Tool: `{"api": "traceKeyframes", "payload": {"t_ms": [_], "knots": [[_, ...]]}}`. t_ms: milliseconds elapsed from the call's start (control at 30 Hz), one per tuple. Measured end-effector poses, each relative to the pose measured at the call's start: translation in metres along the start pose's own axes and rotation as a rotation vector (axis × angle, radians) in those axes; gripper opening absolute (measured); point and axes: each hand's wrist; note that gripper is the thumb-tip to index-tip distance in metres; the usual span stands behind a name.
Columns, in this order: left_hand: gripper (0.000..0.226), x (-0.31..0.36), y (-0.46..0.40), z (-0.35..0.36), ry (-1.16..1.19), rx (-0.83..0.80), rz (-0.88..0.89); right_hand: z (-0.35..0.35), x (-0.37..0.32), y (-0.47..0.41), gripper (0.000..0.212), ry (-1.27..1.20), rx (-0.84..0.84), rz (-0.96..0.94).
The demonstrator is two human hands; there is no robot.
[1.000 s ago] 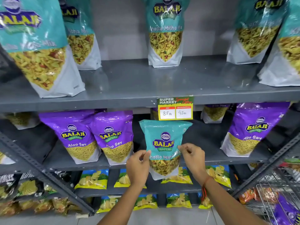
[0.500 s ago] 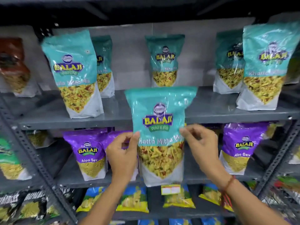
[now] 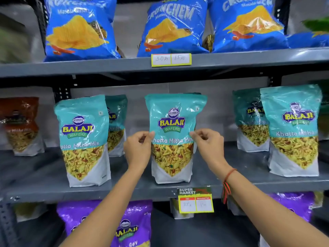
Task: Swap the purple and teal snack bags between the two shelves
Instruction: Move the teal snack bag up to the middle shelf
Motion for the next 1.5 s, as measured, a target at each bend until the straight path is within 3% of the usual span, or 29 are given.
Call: {"api": "traceKeyframes", "payload": {"t_ms": [200, 300, 367, 467, 533, 600, 867, 1000, 1300, 1400, 1500], "knots": [[0.021, -0.015, -0.002, 0.006, 0.014, -0.037, 0.015, 0.008, 0.018, 0.001, 0.018, -0.064, -0.043, 0.039], [0.012, -0.026, -0.002, 0.000, 0.161, -0.139, -0.103, 0.002, 0.023, 0.007, 0.023, -0.152, -0.101, 0.112], [0.013, -0.034, 0.003, -0.007, 0.271, -0.226, -0.235, -0.004, 0.033, 0.012, 0.043, -0.162, -0.217, 0.212], [0.035, -0.049, 0.012, -0.022, 0.218, -0.459, -0.347, -0.011, 0.053, 0.025, 0.079, -0.066, -0.527, 0.309], [0.060, -0.060, 0.019, -0.029, 0.129, -0.699, -0.373, -0.013, 0.058, 0.033, 0.080, 0.060, -0.696, 0.297], [0.070, -0.068, 0.025, -0.028, 0.069, -0.821, -0.359, -0.011, 0.057, 0.037, 0.071, 0.144, -0.727, 0.252], [0.045, -0.072, 0.031, -0.003, 0.040, -0.755, -0.291, -0.019, 0.058, 0.031, 0.063, 0.154, -0.727, 0.224], [0.063, -0.066, 0.029, 0.018, -0.026, -0.781, -0.272, -0.034, 0.065, 0.020, 0.063, 0.165, -0.696, 0.241], [0.064, -0.058, 0.033, 0.037, -0.122, -0.781, -0.268, -0.047, 0.079, 0.009, 0.066, 0.145, -0.708, 0.311], [0.064, -0.053, 0.038, 0.032, -0.167, -0.775, -0.254, -0.046, 0.077, 0.015, 0.078, 0.155, -0.688, 0.316], [0.066, -0.046, 0.047, 0.022, -0.198, -0.689, -0.213, -0.043, 0.070, 0.029, 0.099, 0.117, -0.455, 0.265]]}}
Point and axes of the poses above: each hand's wrist, its own y-axis away from the middle knuckle, its own z-axis out of the palm, x = y × z, and after that the axes turned 2 degrees about -y, right-handed
